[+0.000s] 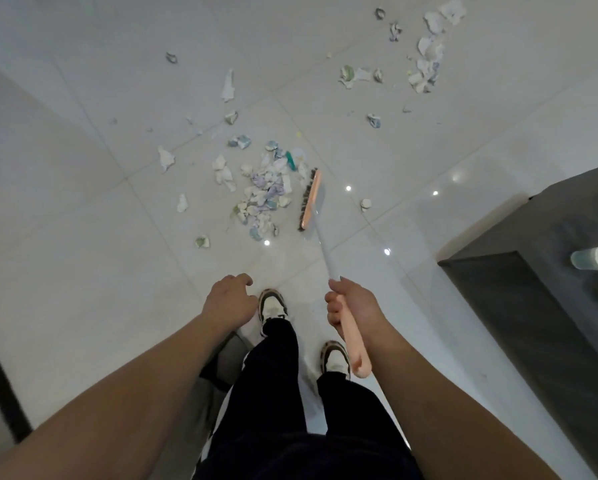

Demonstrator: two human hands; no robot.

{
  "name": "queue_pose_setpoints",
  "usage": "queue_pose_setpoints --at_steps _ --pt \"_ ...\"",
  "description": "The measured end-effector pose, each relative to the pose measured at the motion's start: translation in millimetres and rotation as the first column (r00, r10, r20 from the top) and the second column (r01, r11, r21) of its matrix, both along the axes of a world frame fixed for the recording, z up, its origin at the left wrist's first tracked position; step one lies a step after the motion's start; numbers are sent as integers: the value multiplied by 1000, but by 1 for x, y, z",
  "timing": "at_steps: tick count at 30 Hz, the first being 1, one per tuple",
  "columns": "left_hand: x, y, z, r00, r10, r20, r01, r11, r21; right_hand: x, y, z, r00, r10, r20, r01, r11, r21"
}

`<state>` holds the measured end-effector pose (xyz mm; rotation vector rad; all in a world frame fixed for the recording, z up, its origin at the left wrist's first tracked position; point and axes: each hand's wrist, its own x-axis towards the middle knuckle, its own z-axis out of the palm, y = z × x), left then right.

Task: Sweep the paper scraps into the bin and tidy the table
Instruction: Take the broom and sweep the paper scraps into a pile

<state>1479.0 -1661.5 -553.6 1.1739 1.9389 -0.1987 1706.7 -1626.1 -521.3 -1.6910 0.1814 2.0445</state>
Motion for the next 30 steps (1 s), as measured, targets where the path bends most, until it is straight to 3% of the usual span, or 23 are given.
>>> queue_pose_setpoints --at_steps 8,17,24,30 --pt "65 -18 23 1000 -8 -25 9 999 38 74 -21 23 911 262 318 -282 959 20" --pt "79 33 31 1000 12 -6 -10 981 192 115 39 18 820 299 488 -361 932 35" --pt "18 65 12 995 97 -19 -95 993 66 69 119 -9 783 387 486 -414 908 -56" --pt "-38 101 12 981 190 -39 -188 981 44 22 152 8 862 443 245 -444 894 -54"
